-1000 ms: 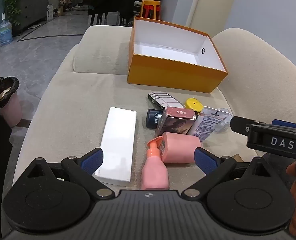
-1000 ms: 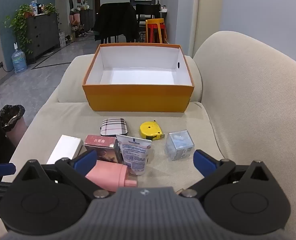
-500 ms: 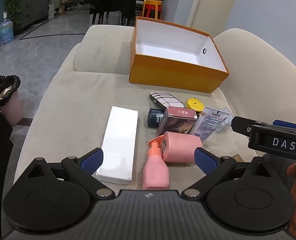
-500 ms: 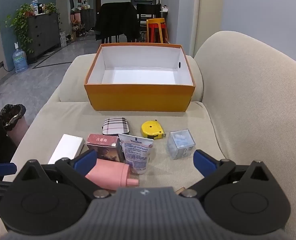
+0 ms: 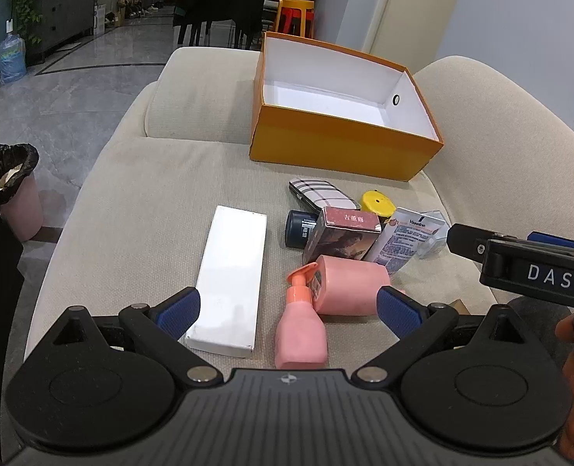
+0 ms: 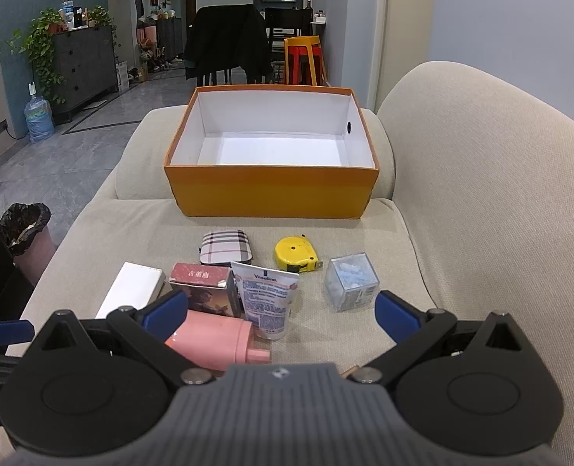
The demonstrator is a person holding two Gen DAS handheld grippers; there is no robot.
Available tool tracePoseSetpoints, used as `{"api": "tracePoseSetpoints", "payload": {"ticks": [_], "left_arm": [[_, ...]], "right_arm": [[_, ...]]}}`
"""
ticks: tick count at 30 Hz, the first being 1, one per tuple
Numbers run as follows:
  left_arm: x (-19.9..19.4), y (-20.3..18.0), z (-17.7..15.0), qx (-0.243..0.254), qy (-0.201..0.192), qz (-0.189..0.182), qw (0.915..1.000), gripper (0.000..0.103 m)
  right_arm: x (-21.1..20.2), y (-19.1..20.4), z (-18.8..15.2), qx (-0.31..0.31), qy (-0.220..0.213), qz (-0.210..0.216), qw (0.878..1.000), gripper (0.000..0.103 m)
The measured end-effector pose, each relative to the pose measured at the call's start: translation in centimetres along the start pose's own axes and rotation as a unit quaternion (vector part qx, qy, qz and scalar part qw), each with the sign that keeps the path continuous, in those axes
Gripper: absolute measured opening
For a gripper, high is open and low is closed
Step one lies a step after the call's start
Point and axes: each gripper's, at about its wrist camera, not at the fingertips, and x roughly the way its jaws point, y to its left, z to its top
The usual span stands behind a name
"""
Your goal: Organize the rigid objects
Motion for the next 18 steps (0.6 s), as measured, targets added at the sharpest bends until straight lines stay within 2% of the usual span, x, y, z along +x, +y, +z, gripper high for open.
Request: {"api": "tracePoseSetpoints", "payload": {"ticks": [18], "left_arm": [[-0.07, 0.52, -0.06, -0.01, 0.0, 0.002, 1.0, 0.103]], "right_arm": [[0.11, 0.1, 0.11, 0.0, 0.002, 0.0, 1.0, 0.101]]}}
